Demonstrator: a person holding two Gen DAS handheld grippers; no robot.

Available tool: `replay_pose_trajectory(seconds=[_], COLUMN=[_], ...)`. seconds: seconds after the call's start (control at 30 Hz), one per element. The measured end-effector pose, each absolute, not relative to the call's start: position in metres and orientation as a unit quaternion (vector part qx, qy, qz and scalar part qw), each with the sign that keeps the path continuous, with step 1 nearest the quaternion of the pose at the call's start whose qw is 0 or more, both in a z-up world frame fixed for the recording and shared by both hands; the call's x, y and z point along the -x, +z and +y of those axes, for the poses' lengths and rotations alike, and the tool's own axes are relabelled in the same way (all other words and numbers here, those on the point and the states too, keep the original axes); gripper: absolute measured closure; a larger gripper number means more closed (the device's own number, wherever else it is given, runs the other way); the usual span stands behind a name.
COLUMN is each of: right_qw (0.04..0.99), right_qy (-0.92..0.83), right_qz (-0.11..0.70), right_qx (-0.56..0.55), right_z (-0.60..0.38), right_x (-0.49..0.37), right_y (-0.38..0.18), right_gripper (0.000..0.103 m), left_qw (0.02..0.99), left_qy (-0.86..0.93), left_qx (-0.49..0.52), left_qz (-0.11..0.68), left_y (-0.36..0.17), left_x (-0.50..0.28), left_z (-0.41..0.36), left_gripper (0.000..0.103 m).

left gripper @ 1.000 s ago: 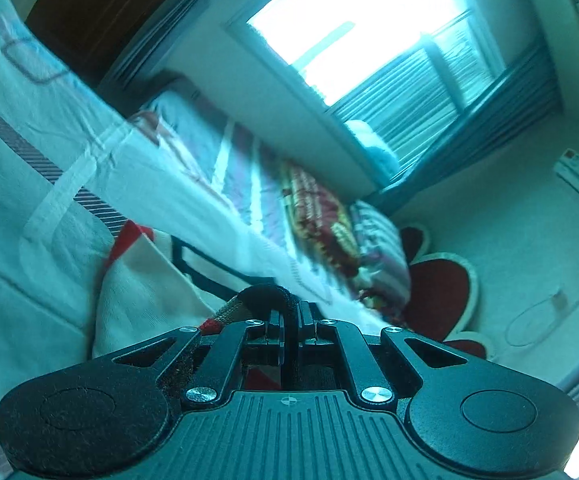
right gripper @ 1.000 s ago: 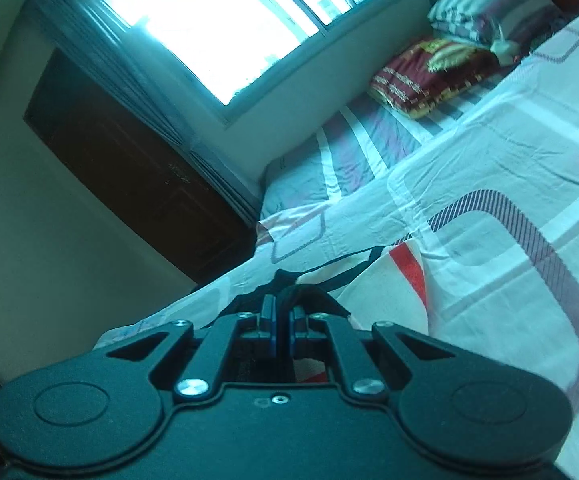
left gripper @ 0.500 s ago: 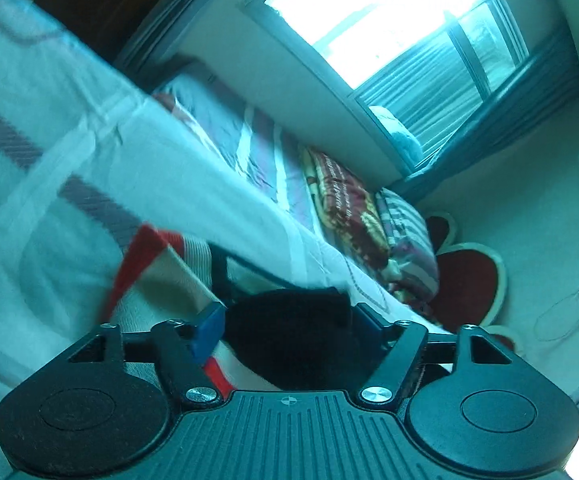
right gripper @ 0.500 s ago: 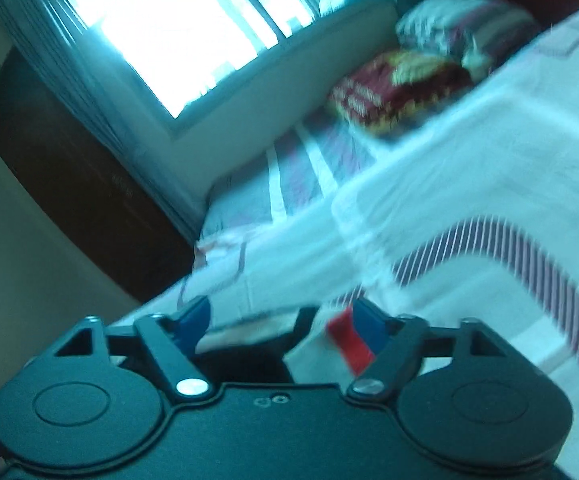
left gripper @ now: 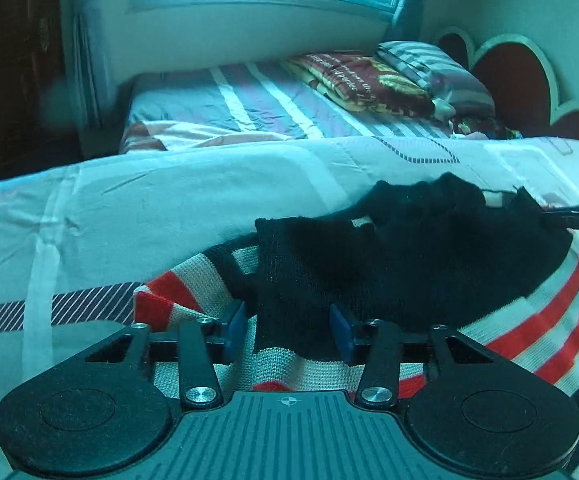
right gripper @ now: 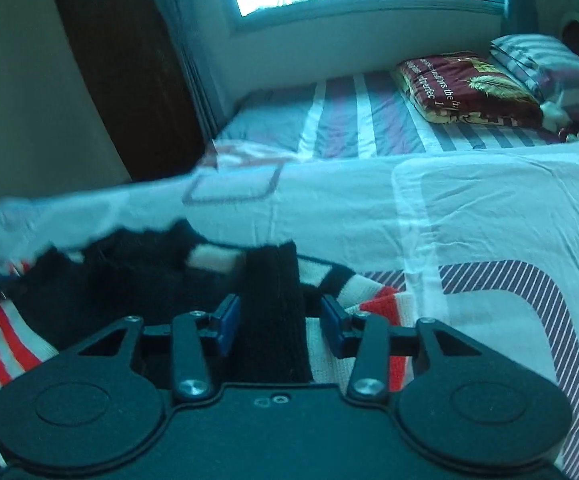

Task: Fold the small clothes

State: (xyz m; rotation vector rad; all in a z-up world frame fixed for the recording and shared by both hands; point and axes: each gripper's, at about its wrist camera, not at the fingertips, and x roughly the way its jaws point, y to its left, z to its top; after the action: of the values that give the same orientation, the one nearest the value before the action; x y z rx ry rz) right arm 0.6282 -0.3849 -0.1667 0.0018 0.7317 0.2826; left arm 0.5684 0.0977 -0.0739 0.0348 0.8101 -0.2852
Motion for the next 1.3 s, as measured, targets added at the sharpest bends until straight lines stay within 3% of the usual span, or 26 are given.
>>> replay_pose_trajectory(seconds=[0.03, 0.07, 0.1, 0.17, 0.33, 0.43, 0.5, 0.63, 0.7, 0.73, 0.77, 0.8, 0.87, 1.07, 1.3], right_qw=[0.925, 0.927, 0.929, 0.938, 0.965, 0.967, 0.954, 0.948, 0.947, 0.95, 0.958, 0.967, 0.966, 0.934, 0.924], right_qy=[0.141, 0.144, 0.147, 0.139, 0.129, 0.097, 0.078, 0.069, 0.07, 0.062, 0.053, 0.057, 0.105, 0.213, 0.168], right_qz=[0.352, 0.347, 0.34, 0.316, 0.226, 0.235, 0.288, 0.31, 0.311, 0.304, 0.28, 0.247, 0.235, 0.258, 0.283], right_qx=[0.009, 0.016, 0.018, 0.026, 0.019, 0.013, 0.013, 0.033, 0.033, 0.034, 0.036, 0.035, 0.028, 0.122, 0.194], right_z=[-0.381, -0.379, -0.379, -0.377, -0.381, -0.384, -0.383, -0.377, -0.377, -0.376, -0.375, -0.373, -0.362, -0.267, -0.289], right_x=[-0.626, -0.623, -0.621, -0.615, -0.6, -0.613, -0.629, -0.632, -0.631, -0.627, -0.619, -0.608, -0.598, -0.6, -0.593], right_y=[-0.167, -0.166, -0.165, -0.16, -0.137, -0.143, -0.164, -0.18, -0.178, -0.173, -0.165, -0.155, -0.142, -0.157, -0.177], right_gripper=[0.069, 0.086, 0.097, 0.097, 0.098, 0.098, 0.098, 0.097, 0.092, 0.082, 0.071, 0.069, 0.064, 0.061, 0.06], left_qw=[0.912, 0.917, 0.921, 0.933, 0.964, 0.955, 0.942, 0.942, 0.941, 0.941, 0.943, 0.95, 0.965, 0.943, 0.935], left_qy=[-0.136, -0.138, -0.138, -0.133, -0.089, -0.063, -0.055, -0.053, -0.052, -0.054, -0.048, -0.035, -0.034, -0.131, -0.146], left_qx=[-0.015, -0.004, 0.009, 0.024, 0.06, 0.073, 0.056, 0.038, 0.026, 0.027, 0.032, 0.035, 0.018, -0.081, -0.068], left_qz=[0.386, 0.374, 0.363, 0.335, 0.243, 0.282, 0.325, 0.329, 0.332, 0.333, 0.326, 0.31, 0.261, 0.295, 0.315], left_y=[-0.072, -0.07, -0.067, -0.064, -0.055, -0.068, -0.086, -0.088, -0.086, -0.081, -0.074, -0.064, -0.043, -0.045, -0.075], left_x=[-0.566, -0.562, -0.556, -0.548, -0.521, -0.535, -0.548, -0.548, -0.548, -0.548, -0.543, -0.537, -0.523, -0.532, -0.528], left_z=[0.099, 0.103, 0.106, 0.113, 0.131, 0.141, 0.137, 0.132, 0.131, 0.131, 0.134, 0.135, 0.121, 0.021, 0.02], left_gripper=[0.074, 0.088, 0.09, 0.097, 0.097, 0.097, 0.097, 0.097, 0.094, 0.093, 0.084, 0.076, 0.04, 0.037, 0.037])
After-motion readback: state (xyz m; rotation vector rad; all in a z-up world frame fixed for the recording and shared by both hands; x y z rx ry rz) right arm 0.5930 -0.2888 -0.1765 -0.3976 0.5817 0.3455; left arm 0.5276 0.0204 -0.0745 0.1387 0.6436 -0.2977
